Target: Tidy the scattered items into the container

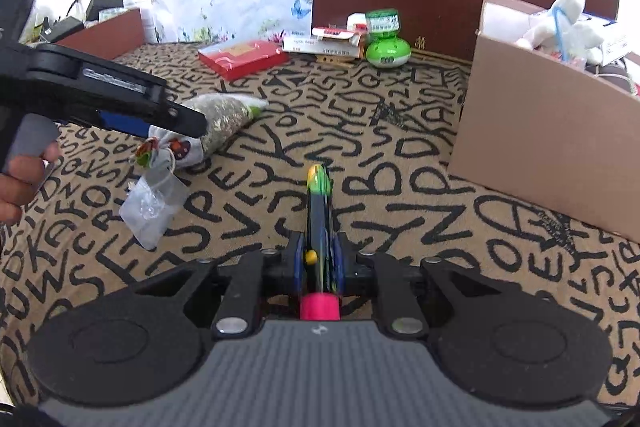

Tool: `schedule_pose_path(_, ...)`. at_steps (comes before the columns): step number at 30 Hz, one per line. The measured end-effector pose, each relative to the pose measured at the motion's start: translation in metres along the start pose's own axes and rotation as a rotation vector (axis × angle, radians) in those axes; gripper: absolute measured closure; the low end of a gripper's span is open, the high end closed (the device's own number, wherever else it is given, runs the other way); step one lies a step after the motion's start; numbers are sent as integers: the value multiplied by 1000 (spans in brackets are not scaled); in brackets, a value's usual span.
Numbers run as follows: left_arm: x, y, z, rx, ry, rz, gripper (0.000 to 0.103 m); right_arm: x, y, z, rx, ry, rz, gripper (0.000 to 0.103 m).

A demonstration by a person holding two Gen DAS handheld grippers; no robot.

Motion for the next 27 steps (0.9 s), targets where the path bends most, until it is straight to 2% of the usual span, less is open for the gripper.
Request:
schedule_pose_path(2, -2, 14, 1, -37, 14, -2, 27, 0, 7, 0, -16, -3, 0, 89)
schedule_pose_path(4, -3, 21, 1, -34, 49, 23, 44, -2, 14, -1, -24, -13, -2, 89)
schedule_pose_path(6, -4, 17, 5, -44, 60, 19, 55, -2, 17, 1, -20, -30, 2, 90)
schedule_pose_path(8, -7, 5, 10, -47, 0, -35, 56, -2, 16, 3, -17, -26, 7, 90)
schedule_pose_path(10, -3, -12, 15, -17, -23, -75, 56, -1, 10, 7, 6, -17, 12, 90)
schedule_pose_path(12, 8, -25, 21, 24, 0, -77, 56, 1, 1, 13, 38, 3, 20, 90)
schedule_pose_path(19, 53, -74, 47, 128, 60, -169, 56, 10, -44, 39, 169, 33, 26, 90)
schedule_pose_path(27, 105, -106, 79, 195, 117, -244, 56, 36, -93, 57, 306, 50, -34, 90)
Point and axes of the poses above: each gripper's, at about its wrist camera, not at the fingertips, and y roughly the way its jaws point, x to its right, z to its top, the point moved 4 cm from there along y, roughly the way its jaws point, and after that the axes turned 5 degrees about -z, right-handed, at the moved point
